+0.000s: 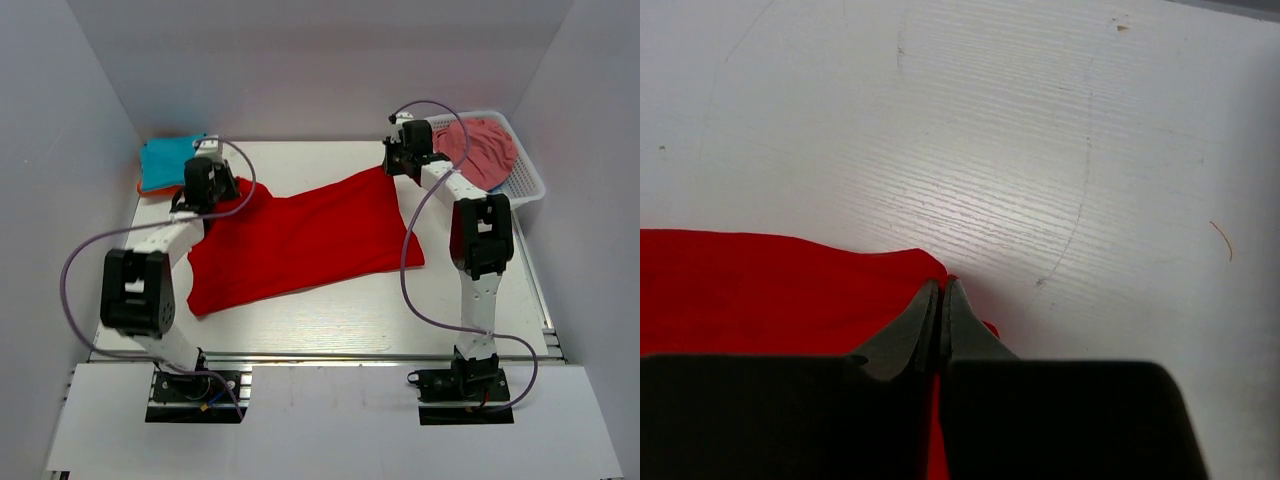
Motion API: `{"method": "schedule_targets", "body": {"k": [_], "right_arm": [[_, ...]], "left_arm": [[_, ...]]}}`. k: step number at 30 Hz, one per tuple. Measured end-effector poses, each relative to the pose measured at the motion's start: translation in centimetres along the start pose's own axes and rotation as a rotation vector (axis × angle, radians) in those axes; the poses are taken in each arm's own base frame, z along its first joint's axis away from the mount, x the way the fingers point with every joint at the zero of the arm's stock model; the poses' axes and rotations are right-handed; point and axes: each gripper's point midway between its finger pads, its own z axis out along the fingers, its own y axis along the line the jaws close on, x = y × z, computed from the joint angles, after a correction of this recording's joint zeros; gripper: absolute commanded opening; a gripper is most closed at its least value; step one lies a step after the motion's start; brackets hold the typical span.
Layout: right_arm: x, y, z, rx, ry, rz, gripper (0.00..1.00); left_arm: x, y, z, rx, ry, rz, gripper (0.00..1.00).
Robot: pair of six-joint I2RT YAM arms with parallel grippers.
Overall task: Fold and stack the t-shirts
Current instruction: Grap the side of the flattened tshirt furthest away from the robot with both arms, then fold the other side of the tshirt into a rectangle
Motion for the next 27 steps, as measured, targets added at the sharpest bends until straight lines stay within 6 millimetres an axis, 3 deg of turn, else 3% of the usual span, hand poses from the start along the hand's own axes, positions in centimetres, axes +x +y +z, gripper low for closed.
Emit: {"method": "schedule_targets", "body": {"k": [8,12,15,20,27], "right_arm": [[2.7,-0.4,-0.9,0.022,0.048,0.011,0.00],[2.5,-0.6,-2.1,0.037,0.041,0.013,0.00],[2.2,-0.6,-2.9,0.039,0.028,0.013,0.00],[3.0,-0.6,-4.2,0.050,0.037,0.019,0.00],[4.9,-1.2,-5.1,0.087,0.072,0.033,0.00]], "left_arm": [[5.7,-1.8,-7.8,0.125,0.054,-0.069,0.00],[8.4,-2.3,-11.8,0.162,0.073,-0.118,0.00],[9.0,-2.5,-14.1,0.177,0.058,-0.138,0.00],[10.2,-2.3,-16.7,0.176,0.052,-0.156,0.00],[15.4,-1.2,-18.7,0.135,0.158,-0.204,0.00]]}}
